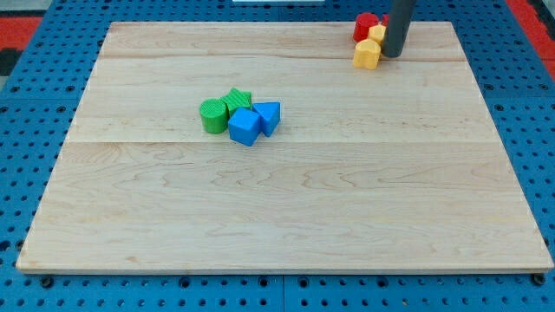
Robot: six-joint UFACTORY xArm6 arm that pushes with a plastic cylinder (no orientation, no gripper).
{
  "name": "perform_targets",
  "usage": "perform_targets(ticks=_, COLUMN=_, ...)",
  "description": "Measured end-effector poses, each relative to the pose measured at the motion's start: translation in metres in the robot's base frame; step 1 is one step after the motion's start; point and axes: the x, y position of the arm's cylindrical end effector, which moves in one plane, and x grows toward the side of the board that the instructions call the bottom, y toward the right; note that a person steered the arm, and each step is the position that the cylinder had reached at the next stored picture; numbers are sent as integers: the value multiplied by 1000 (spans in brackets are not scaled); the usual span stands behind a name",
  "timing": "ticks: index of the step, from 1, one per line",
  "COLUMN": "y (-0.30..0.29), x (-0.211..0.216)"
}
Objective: Place the red star to the bottom right of the red circle
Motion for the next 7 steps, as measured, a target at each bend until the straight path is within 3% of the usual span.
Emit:
perform_targets(ticks=2, y=6, x=-10)
perform_targets(ticks=4, y=101, x=-19)
perform_targets(ticks=5, y=106, x=-58)
perform_targets(ticks=6, y=98, x=-61)
perform_targets(ticks=7, y=47, x=-61)
